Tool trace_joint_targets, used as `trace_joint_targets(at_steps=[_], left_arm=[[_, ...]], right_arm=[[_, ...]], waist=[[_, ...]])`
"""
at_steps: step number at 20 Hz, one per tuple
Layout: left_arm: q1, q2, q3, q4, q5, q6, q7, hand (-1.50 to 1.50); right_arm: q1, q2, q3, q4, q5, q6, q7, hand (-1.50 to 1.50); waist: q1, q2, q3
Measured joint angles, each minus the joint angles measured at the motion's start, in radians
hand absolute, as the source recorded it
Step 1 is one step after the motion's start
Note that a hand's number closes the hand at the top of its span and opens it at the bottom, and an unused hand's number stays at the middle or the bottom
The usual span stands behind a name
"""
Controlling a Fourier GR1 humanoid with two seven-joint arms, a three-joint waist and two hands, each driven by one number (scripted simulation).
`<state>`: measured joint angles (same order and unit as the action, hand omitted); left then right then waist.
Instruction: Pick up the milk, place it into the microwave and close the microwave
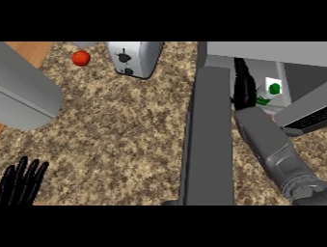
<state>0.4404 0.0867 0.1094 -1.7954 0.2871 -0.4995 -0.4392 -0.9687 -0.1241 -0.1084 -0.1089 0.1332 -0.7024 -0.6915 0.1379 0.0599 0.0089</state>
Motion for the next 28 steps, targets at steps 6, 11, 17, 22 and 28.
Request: trace_joint_targets(at_steps=[6, 11, 17, 22, 28], left_arm=[[0.028, -0.002, -0.002, -0.021, 0.004, -0.006, 0.002, -1.5], [0.06, -0.003, -0.005, -0.05, 0.004, -0.008, 0.007, -1.5], [0.078, -0.015, 0.002, -0.052, 0.001, -0.002, 0.006, -1.5], [0.11, -0.024, -0.009, -0.073, -0.018, -0.001, 0.013, -1.5], [0.129, -0.02, -0.031, -0.064, -0.057, -0.028, 0.008, -1.5]], right_arm=[[0.07, 0.015, -0.072, -0.036, -0.076, 0.159, -0.107, -1.5], [0.136, 0.034, -0.112, -0.039, -0.117, 0.262, -0.193, -1.5], [0.206, 0.06, -0.136, -0.044, -0.137, 0.322, -0.273, -1.5], [0.284, 0.071, -0.139, -0.057, -0.143, 0.396, -0.338, -1.5], [0.382, 0.076, -0.11, -0.091, -0.13, 0.505, -0.366, -1.5]], waist=[[-0.031, -0.014, -0.001], [-0.05, -0.024, -0.003], [-0.08, -0.038, -0.005], [-0.1, -0.047, -0.006], [-0.12, -0.055, -0.008]])
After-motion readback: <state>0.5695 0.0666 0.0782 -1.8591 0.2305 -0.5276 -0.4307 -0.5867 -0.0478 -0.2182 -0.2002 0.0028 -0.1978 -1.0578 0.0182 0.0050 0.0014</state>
